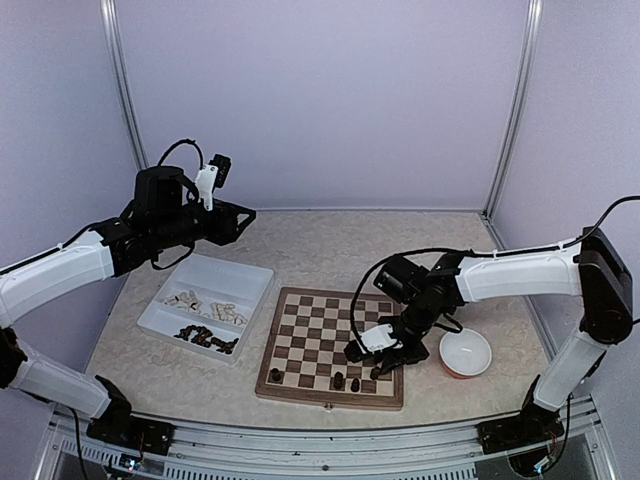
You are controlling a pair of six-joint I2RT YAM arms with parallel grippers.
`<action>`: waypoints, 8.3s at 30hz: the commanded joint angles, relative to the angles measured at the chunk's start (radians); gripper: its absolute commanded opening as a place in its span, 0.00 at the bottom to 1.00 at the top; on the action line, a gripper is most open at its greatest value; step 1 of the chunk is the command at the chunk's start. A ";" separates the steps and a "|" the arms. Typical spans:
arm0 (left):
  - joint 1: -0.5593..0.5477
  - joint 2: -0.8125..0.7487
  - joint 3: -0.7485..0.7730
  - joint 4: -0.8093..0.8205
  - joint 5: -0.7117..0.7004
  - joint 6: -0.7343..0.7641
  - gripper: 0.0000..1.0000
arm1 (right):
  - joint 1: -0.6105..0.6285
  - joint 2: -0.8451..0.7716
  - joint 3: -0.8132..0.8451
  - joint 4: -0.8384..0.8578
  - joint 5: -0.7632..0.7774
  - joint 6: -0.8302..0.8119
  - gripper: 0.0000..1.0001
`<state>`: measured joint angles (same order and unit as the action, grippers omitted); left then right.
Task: Set up the chess pieces on the board
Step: Move the knight to b8, then pick up the pawn from the storage box.
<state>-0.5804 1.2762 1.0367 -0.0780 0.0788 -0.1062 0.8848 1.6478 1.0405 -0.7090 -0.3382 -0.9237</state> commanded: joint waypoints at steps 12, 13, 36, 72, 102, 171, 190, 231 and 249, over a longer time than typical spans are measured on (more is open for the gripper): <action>-0.006 0.008 0.017 -0.004 0.020 0.009 0.47 | 0.015 0.051 -0.011 0.013 -0.075 -0.010 0.28; -0.006 0.008 0.019 -0.005 0.020 0.009 0.47 | 0.018 0.049 -0.012 0.011 -0.076 -0.012 0.28; -0.007 0.016 0.022 -0.007 0.034 0.005 0.47 | 0.075 0.070 -0.018 0.015 -0.087 0.022 0.27; -0.007 0.018 0.025 -0.011 0.053 0.002 0.47 | 0.054 0.070 -0.008 -0.009 -0.080 0.035 0.24; -0.007 0.022 0.026 -0.012 0.063 -0.002 0.47 | 0.052 0.026 -0.030 -0.007 -0.022 0.054 0.30; -0.100 0.064 0.066 -0.128 -0.190 -0.033 0.48 | 0.002 -0.063 0.008 -0.122 -0.067 0.024 0.44; 0.024 0.034 -0.130 -0.795 -0.234 -0.601 0.41 | -0.479 -0.239 0.176 0.086 -0.299 0.284 0.99; 0.250 0.429 0.007 -0.897 -0.274 -0.371 0.37 | -0.470 -0.092 0.182 -0.027 -0.536 0.194 0.62; 0.215 0.454 0.079 -0.945 -0.305 -0.362 0.14 | -0.436 -0.088 0.194 -0.046 -0.499 0.197 0.60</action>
<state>-0.3607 1.7393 1.0592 -0.9657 -0.1970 -0.4652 0.4362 1.5562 1.2083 -0.7353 -0.8478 -0.7212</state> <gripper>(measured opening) 0.169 0.602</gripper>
